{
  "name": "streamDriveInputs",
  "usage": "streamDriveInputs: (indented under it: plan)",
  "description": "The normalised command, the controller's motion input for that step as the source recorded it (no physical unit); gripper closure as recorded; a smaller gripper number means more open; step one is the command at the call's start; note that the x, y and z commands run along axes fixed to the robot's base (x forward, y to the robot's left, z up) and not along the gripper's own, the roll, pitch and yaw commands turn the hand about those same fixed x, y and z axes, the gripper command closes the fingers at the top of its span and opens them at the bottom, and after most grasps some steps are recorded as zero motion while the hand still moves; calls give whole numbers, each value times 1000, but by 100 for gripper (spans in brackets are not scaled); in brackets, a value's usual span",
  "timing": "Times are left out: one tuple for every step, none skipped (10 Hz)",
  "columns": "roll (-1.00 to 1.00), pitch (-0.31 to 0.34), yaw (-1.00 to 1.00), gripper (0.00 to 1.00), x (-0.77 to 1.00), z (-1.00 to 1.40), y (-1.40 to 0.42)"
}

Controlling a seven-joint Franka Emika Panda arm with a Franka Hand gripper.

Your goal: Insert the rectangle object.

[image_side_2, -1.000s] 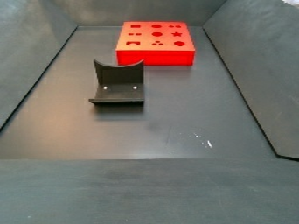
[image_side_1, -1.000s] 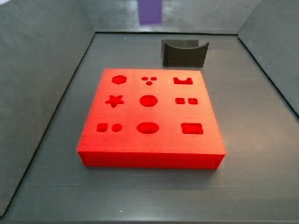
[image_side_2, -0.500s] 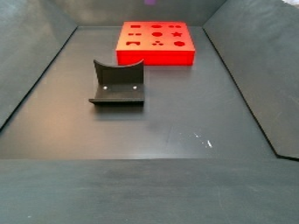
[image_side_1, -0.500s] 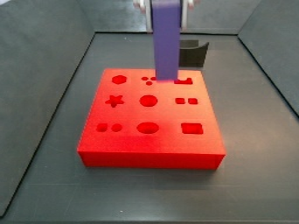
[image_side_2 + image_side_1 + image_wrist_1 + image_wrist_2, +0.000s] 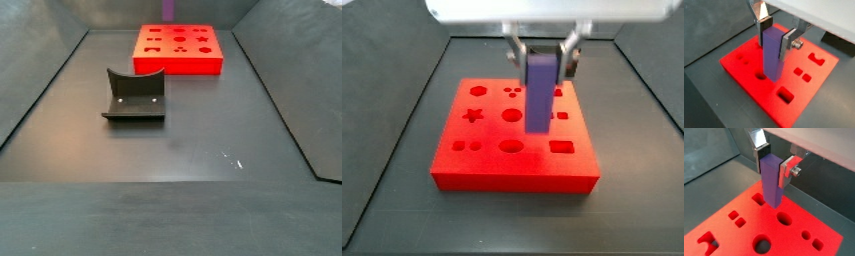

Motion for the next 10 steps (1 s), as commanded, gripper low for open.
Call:
streamDriveInputs:
  plan:
    - [289,301,17,100,789,-74,-143]
    - [259,271,77,100,800,0,-111]
    - [60,80,134,100,969,0,-214]
    - [6,0,123,100,886,-106,-117]
    - [3,-79,100,100,763,-214,-126]
    - [26,-133,74,100,663,-180,-111]
    - [14,-179,23,100,549,-66,0]
    - [11,-241,0,100,411,0,0]
    - [151,-220,0,100,309,46,0]
    - [230,-157,0,100,163,0,0]
